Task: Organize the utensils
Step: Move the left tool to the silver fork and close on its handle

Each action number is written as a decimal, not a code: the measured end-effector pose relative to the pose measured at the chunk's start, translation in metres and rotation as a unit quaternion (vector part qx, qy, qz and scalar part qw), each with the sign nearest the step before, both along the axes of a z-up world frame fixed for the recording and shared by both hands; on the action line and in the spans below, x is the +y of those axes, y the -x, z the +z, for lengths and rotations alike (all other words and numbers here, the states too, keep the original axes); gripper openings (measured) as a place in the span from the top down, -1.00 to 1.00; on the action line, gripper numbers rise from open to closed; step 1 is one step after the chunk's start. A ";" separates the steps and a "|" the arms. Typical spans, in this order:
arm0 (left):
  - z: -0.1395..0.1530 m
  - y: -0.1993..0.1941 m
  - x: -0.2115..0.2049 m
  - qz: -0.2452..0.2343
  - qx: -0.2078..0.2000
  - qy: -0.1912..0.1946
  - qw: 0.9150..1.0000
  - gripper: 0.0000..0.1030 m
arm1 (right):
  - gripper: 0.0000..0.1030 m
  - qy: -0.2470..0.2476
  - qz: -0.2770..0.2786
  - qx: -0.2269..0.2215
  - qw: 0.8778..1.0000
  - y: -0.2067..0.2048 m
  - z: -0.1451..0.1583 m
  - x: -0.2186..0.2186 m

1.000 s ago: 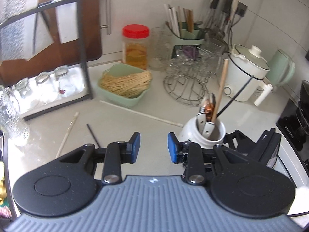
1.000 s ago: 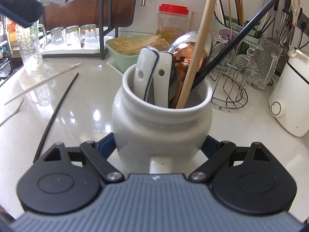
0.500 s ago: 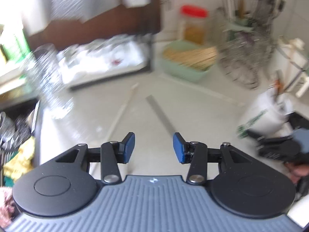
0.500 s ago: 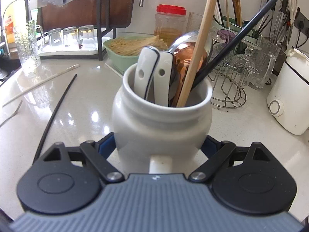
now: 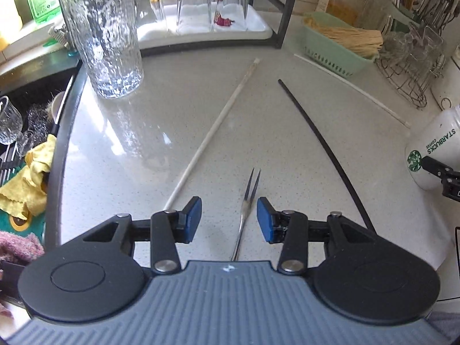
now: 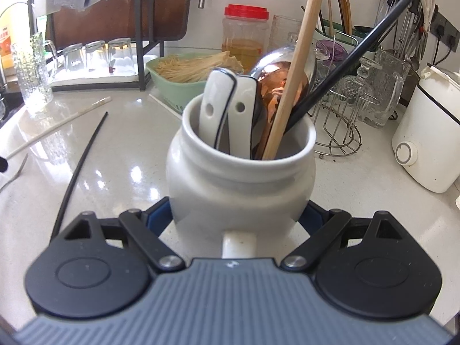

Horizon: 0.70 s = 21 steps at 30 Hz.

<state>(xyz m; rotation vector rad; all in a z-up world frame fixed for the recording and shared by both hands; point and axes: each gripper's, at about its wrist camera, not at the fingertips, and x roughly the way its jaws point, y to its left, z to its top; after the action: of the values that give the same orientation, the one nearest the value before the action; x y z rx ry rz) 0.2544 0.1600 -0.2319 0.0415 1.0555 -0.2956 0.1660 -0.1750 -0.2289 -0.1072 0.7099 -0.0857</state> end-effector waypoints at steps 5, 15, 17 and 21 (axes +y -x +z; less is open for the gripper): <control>-0.004 -0.006 -0.016 -0.016 -0.010 0.006 1.000 0.12 | -0.79 0.000 -0.008 0.002 1.000 -0.001 0.000 0.001; -0.014 -0.015 -0.036 -0.015 -0.025 -0.003 1.000 0.54 | -0.79 0.001 -0.013 0.006 1.000 -0.001 0.001 0.002; -0.015 -0.015 -0.038 -0.013 -0.029 -0.008 0.999 0.74 | -0.79 0.001 -0.015 0.006 1.000 -0.001 0.001 0.002; -0.015 -0.013 -0.041 -0.016 -0.035 -0.018 0.999 0.81 | -0.80 0.002 -0.014 0.006 1.000 0.000 0.001 0.002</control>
<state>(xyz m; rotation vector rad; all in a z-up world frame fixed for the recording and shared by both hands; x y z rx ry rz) 0.2678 0.1194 -0.2474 0.1009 0.9917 -0.3014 0.1663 -0.1732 -0.2282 -0.1011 0.7240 -0.1127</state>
